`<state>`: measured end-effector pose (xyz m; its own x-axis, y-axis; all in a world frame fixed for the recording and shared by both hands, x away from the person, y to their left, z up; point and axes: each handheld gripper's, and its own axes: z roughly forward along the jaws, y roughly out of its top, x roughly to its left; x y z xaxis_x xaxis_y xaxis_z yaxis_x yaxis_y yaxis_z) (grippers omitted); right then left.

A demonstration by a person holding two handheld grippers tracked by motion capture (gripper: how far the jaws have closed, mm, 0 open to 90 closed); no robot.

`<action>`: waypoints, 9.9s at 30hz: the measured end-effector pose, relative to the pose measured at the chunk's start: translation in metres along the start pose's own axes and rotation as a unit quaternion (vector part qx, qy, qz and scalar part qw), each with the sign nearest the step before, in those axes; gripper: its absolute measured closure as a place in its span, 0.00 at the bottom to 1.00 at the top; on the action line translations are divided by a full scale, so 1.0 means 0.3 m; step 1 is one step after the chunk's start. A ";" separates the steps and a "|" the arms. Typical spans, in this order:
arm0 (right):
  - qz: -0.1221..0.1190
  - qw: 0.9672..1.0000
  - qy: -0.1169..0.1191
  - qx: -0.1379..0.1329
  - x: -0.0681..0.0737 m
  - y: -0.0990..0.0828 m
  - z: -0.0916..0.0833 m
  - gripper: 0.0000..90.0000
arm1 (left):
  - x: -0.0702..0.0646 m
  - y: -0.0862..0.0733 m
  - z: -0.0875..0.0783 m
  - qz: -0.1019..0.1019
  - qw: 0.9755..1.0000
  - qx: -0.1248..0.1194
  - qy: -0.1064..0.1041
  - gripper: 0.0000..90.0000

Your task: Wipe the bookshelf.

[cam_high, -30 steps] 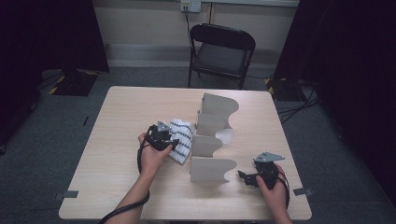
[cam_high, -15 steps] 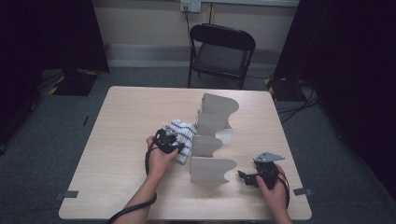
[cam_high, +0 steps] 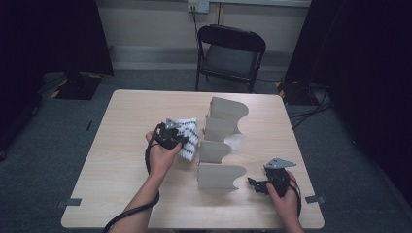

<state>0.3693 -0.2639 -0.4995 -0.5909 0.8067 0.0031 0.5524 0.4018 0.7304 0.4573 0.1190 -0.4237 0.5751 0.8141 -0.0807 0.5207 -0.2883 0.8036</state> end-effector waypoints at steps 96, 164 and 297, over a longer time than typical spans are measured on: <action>0.000 1.000 0.000 0.000 0.000 0.000 0.000 0.13 | -0.059 0.020 0.169 0.072 0.997 0.034 -0.018 0.88; 0.000 1.000 0.000 0.000 0.000 0.000 0.000 0.13 | -0.035 0.278 -0.024 0.044 0.997 -0.053 0.026 0.89; -0.001 1.000 0.001 0.000 0.000 0.000 0.000 0.13 | -0.043 -0.027 0.251 0.067 0.997 0.023 0.006 0.50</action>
<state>0.3693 -0.2639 -0.4995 -0.5926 0.8055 0.0033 0.5516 0.4029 0.7304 0.4932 0.0728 -0.4736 0.6336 0.7729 0.0336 0.4683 -0.4177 0.7786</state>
